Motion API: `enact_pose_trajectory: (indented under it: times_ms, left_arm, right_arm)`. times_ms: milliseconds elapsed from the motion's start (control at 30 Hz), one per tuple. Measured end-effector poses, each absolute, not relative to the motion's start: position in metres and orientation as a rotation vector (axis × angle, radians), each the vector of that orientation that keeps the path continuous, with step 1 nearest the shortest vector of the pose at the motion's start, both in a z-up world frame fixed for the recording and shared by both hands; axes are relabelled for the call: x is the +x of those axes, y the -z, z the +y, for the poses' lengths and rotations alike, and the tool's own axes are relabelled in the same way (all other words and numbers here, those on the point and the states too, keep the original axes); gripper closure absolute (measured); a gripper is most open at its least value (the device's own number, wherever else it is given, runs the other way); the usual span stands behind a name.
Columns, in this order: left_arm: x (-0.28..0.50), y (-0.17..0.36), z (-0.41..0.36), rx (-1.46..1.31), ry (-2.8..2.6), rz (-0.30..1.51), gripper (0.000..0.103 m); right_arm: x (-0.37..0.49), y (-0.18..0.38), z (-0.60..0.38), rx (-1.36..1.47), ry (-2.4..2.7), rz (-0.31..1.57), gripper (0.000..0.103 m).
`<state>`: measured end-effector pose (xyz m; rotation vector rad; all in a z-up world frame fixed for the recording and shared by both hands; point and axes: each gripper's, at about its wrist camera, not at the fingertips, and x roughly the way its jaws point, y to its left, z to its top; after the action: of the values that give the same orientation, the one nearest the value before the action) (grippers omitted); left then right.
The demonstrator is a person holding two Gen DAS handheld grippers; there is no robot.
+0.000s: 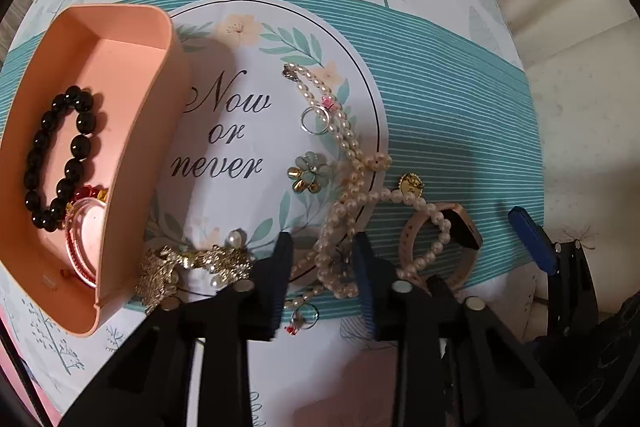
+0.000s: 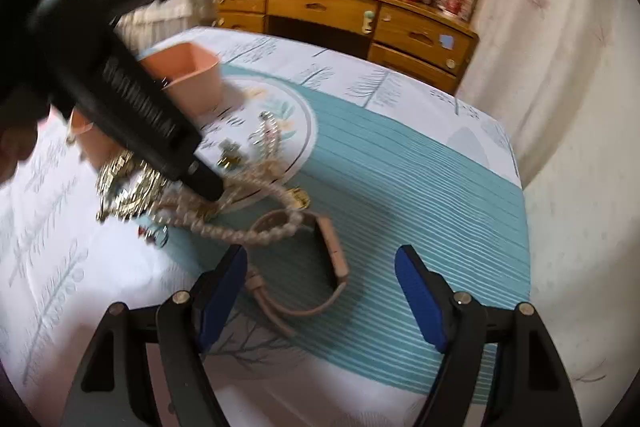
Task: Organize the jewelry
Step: 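Grasp the pink-strap watch with the right tool while the left tool grasps a pearl strand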
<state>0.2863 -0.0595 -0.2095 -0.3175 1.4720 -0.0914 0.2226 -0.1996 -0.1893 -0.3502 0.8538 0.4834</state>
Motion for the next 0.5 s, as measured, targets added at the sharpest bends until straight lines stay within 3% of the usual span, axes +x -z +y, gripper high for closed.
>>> enact_pose_trajectory:
  times_ms: [133,333,400,467,500]
  left_arm:
    - [0.29,0.212,-0.061,-0.329,0.094,1.472,0.093]
    - [0.294,0.218,-0.066,-0.344,0.095,1.487,0.097]
    - [0.293,0.217,-0.065,-0.346,0.092,1.49,0.097]
    - [0.294,0.217,-0.066,-0.345,0.095,1.492,0.097]
    - [0.294,0.217,-0.066,-0.346,0.094,1.493,0.098]
  right_arm:
    - [0.232,0.19,-0.208,-0.295,-0.476,0.864,0.026]
    - [0.238,0.194,-0.216,-0.278,-0.463,0.879,0.028]
    - [0.24,0.196,-0.217,-0.276,-0.469,0.887,0.041]
    - [0.242,0.2,-0.217,-0.267,-0.473,0.909,0.061]
    - [0.243,0.201,-0.216,-0.264,-0.475,0.919,0.065]
